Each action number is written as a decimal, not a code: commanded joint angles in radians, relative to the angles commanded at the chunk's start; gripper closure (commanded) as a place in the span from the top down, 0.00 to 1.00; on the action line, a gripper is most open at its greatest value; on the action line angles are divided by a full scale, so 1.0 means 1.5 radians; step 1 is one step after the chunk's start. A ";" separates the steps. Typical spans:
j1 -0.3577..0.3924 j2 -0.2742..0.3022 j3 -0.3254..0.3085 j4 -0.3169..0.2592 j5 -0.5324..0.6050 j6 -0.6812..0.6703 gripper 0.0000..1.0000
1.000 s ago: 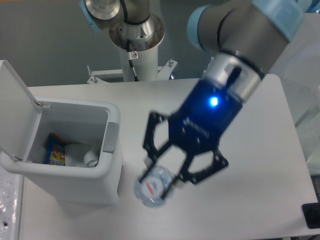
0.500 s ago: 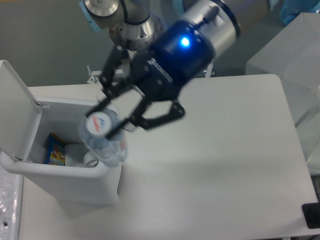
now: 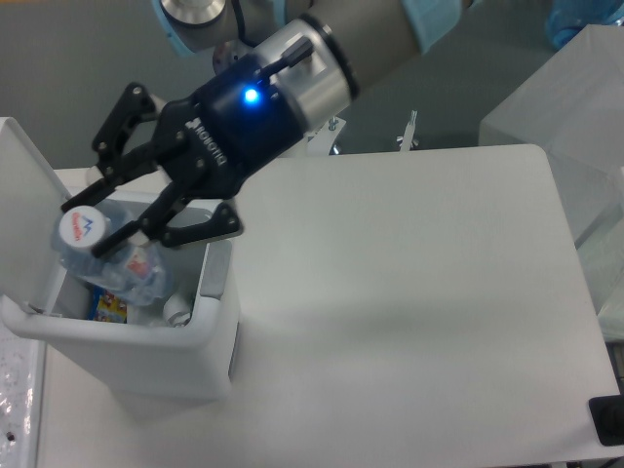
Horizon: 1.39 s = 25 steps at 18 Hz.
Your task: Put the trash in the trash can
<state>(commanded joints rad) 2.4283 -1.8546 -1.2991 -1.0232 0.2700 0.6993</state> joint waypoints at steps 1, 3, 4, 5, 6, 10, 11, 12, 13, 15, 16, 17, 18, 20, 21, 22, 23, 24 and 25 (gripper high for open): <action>0.001 0.001 -0.010 0.001 0.000 0.016 0.28; 0.002 0.010 -0.031 0.002 0.000 0.037 0.37; 0.001 0.014 -0.039 0.002 0.000 0.045 0.55; 0.002 0.021 -0.043 0.002 0.001 0.052 0.83; 0.003 0.025 -0.044 0.002 0.001 0.053 1.00; 0.009 0.030 -0.055 0.002 0.002 0.047 1.00; 0.019 0.032 -0.055 0.002 0.001 0.046 1.00; 0.033 0.037 -0.055 0.002 0.001 0.045 1.00; 0.042 0.040 -0.055 0.001 0.001 0.044 1.00; 0.069 0.039 -0.054 0.002 0.001 0.045 1.00; 0.089 0.039 -0.053 0.002 0.001 0.045 1.00; 0.111 0.038 -0.052 0.001 0.001 0.044 1.00; 0.133 0.036 -0.052 0.001 0.002 0.043 1.00; 0.162 0.034 -0.060 0.001 0.006 0.045 1.00; 0.173 0.033 -0.071 0.001 0.011 0.050 1.00; 0.190 0.032 -0.079 0.004 0.017 0.054 1.00; 0.207 0.027 -0.082 0.005 0.026 0.061 1.00; 0.218 0.015 -0.080 0.005 0.041 0.075 1.00; 0.225 0.006 -0.080 0.005 0.060 0.089 1.00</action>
<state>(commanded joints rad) 2.7657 -1.8452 -1.4189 -1.0155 0.3602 0.8327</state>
